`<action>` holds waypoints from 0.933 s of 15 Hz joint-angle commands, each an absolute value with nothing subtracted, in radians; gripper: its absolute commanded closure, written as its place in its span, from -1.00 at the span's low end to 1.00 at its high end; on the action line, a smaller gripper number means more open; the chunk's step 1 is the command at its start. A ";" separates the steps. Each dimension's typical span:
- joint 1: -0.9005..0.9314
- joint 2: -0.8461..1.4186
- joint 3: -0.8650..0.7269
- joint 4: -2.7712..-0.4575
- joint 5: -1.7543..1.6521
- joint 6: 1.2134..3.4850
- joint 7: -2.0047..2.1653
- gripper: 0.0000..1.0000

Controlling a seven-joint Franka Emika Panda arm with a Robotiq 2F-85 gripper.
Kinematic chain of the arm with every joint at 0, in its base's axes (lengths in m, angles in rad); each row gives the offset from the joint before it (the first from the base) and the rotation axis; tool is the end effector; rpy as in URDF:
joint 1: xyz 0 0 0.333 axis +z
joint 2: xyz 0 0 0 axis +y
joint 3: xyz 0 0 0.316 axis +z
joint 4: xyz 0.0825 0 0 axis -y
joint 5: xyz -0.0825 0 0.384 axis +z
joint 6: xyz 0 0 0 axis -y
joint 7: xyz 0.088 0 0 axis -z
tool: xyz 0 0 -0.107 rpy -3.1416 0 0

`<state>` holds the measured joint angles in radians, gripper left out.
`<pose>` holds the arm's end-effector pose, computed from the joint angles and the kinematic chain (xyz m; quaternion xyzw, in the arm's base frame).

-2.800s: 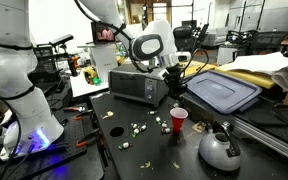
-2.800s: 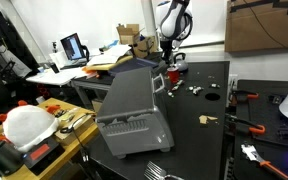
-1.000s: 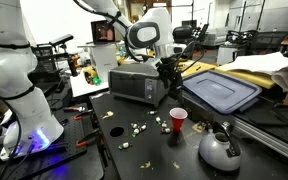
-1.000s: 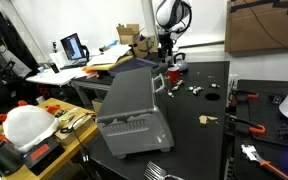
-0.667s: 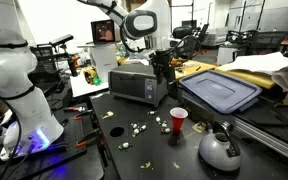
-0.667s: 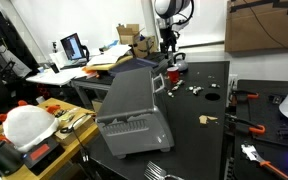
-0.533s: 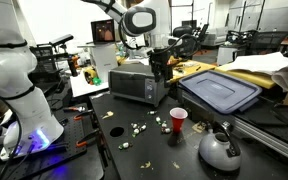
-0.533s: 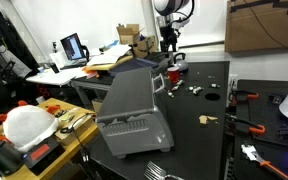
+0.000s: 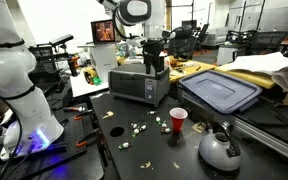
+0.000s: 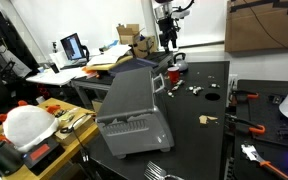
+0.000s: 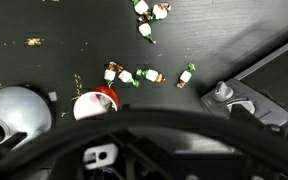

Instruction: Put two pieces of candy in the red cup.

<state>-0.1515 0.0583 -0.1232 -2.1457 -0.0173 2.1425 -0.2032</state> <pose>0.5200 -0.1469 0.3710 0.9990 -0.0308 -0.0322 0.0032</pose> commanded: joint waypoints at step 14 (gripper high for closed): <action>-0.101 -0.056 -0.110 -2.089 -0.011 1.963 -0.220 -1.00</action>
<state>-0.1034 -0.0305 -0.1135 -2.1075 -0.0141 2.0104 -0.2126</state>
